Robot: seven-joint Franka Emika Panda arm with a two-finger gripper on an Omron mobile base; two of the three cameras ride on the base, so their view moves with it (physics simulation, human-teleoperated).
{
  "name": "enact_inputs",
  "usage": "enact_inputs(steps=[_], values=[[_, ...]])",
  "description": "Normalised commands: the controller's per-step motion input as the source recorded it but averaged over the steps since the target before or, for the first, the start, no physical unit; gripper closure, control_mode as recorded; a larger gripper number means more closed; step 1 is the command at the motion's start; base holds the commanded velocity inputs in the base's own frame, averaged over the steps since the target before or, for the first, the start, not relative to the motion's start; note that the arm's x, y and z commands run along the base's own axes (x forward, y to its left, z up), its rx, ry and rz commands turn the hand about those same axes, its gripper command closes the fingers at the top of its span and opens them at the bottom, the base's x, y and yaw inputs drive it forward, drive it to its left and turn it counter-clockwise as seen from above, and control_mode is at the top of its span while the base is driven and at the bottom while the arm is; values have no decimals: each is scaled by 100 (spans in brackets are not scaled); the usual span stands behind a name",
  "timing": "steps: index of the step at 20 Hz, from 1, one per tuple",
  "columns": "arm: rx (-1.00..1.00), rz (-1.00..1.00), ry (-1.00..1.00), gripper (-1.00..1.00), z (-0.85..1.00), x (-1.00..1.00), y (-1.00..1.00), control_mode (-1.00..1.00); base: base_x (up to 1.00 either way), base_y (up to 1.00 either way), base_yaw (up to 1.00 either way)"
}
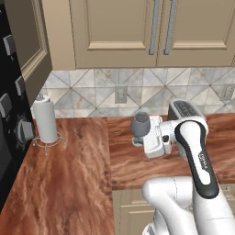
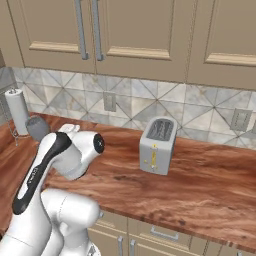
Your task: Retrieve the wine glasses from the counter and place one next to each plate.
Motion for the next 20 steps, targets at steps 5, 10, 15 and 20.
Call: enact_inputs(steps=[5,10,15,20], values=[[0,-2,0,100,41,-76,-39,-100,0,0,0],[2,0,0,100,26,-63,-40,-100,0,0,0],[0,-9,0,100,9,-70,-11,-100,0,0,0],[3,-20,-2,100,2,-71,-1,-100,0,0,0]])
